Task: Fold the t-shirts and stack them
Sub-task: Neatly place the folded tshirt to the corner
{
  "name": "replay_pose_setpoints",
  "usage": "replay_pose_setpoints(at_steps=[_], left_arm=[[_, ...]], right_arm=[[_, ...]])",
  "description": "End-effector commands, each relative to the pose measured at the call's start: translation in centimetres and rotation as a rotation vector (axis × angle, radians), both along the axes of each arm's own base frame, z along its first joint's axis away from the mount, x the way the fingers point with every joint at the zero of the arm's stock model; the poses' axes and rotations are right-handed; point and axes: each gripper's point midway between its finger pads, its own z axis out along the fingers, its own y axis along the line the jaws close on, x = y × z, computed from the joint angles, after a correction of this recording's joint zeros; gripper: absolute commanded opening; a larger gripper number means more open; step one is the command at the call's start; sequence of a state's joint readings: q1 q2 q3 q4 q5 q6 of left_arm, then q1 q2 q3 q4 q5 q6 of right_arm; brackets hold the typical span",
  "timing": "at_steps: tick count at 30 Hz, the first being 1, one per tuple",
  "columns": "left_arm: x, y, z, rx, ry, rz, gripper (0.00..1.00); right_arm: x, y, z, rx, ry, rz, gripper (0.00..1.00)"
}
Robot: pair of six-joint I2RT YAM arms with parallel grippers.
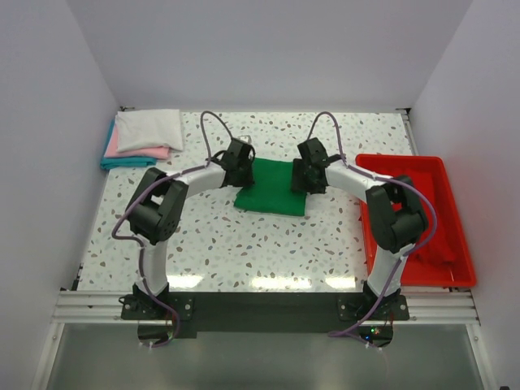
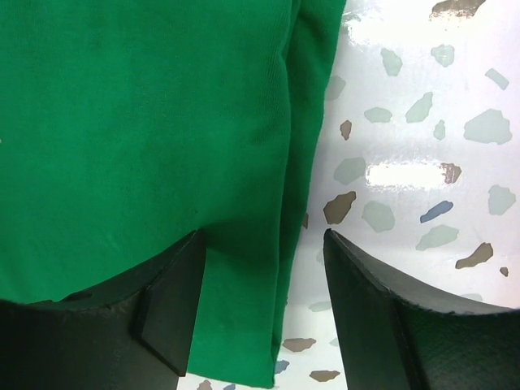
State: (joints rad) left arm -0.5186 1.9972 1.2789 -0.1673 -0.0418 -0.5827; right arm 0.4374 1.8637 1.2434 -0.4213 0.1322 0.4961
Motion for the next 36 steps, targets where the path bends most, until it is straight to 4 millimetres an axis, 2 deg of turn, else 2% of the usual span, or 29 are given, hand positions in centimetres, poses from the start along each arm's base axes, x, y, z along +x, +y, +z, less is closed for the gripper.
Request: replay_pose_setpoints(at_steps=[1,2,3,4,6,7,10,13,15,18,22,28,36], left_arm=[[0.0,2.7,-1.3,0.194,0.036,0.015,0.02],[1.5,3.5,-0.1,0.254,-0.009,0.048,0.0],[1.6,4.5,0.3,0.311,-0.003,0.055,0.0],[2.9,5.9,1.7,0.402,-0.035,0.073,0.0],[4.2,7.6,3.1,0.503,-0.065,0.09,0.0],[5.7,8.6,4.4,0.559,-0.092,0.097,0.0],[7.9,12.7,7.1,0.702,-0.138,0.163,0.0],[10.2,16.2,9.2,0.766,-0.182,0.217,0.0],[11.6,17.7,10.5,0.788,-0.22,0.244,0.0],[13.8,21.1,12.0,0.869,-0.243,0.288,0.0],[16.9,24.0,14.1,0.953,-0.271,0.305,0.0],[20.1,27.0,16.7,0.997,-0.33,0.334,0.0],[21.4,27.9,21.3,1.006,-0.439,0.332,0.0]], right_arm=[[1.4,0.8,3.4,0.054,-0.086,0.006,0.64],[1.3,0.8,3.9,0.059,-0.096,0.009,0.64],[1.1,0.7,5.1,0.068,-0.117,0.009,0.66],[1.0,0.6,5.6,0.072,-0.125,0.01,0.67],[0.5,0.4,6.4,0.08,-0.138,0.015,0.68],[0.3,0.4,7.6,0.093,-0.163,0.019,0.68],[-0.8,0.7,9.1,0.126,-0.18,0.042,0.69],[-1.7,0.8,9.9,0.147,-0.19,0.062,0.69],[-2.4,1.2,10.0,0.157,-0.187,0.075,0.69],[-3.5,2.0,10.1,0.174,-0.184,0.104,0.68],[-4.3,2.3,9.9,0.179,-0.186,0.117,0.68],[-4.7,2.4,10.0,0.187,-0.189,0.122,0.68],[-4.4,2.5,11.0,0.199,-0.214,0.117,0.67]])
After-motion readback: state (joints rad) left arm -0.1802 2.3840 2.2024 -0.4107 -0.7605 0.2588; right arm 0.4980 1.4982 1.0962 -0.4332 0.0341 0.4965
